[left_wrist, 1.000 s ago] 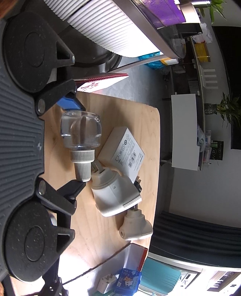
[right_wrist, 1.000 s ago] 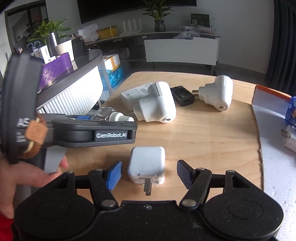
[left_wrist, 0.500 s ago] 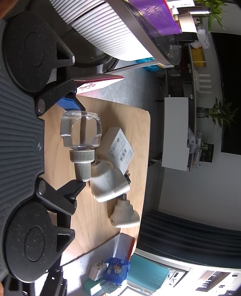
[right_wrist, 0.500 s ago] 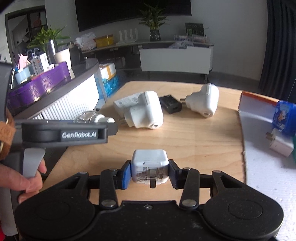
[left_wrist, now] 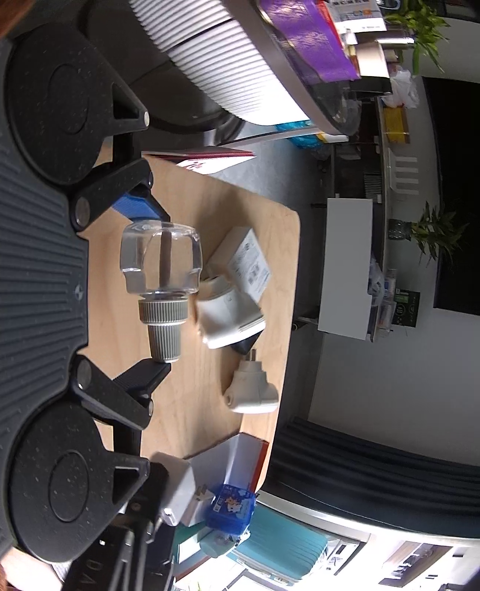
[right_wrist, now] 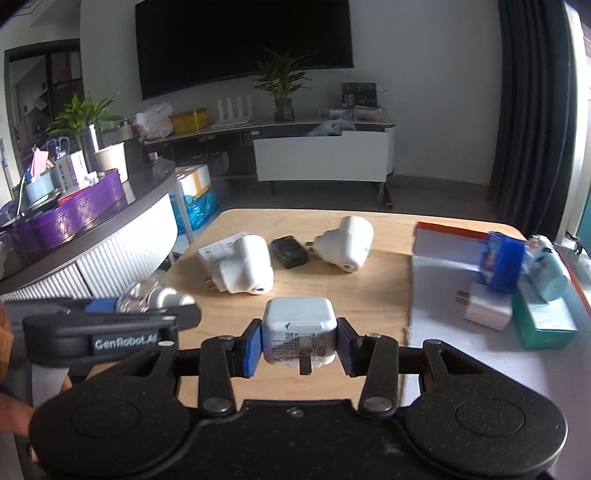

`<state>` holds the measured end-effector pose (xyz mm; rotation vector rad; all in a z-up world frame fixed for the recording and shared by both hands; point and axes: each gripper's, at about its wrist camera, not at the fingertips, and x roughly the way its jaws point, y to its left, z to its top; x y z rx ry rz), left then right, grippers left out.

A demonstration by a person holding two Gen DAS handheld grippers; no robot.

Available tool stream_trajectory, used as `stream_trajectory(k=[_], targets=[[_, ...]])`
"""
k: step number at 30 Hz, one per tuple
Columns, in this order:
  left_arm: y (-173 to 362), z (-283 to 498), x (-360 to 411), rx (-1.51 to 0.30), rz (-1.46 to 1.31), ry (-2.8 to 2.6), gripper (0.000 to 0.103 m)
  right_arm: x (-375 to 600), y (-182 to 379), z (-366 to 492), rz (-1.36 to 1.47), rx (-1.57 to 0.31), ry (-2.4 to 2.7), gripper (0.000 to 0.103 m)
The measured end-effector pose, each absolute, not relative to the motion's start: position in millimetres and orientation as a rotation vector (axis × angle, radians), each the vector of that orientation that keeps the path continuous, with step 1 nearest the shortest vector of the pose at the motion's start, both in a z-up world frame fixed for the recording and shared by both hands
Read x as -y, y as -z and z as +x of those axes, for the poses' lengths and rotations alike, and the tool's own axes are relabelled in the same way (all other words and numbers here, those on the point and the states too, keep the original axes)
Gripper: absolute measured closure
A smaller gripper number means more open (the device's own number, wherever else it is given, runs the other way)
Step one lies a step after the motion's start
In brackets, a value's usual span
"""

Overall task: Organize rigid objects
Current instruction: 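Carry the glass bottle and white charger over the orange-rimmed box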

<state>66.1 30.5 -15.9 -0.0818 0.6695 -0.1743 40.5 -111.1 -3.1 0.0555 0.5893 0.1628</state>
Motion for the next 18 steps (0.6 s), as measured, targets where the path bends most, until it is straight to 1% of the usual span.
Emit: stream_trajectory(k=[18], targets=[[-5.7,35.5,16.4,-0.638,-0.067,0.170,0.025,161.8,-15.1,10.7,0.106,-0.514,-0.140,0.052]])
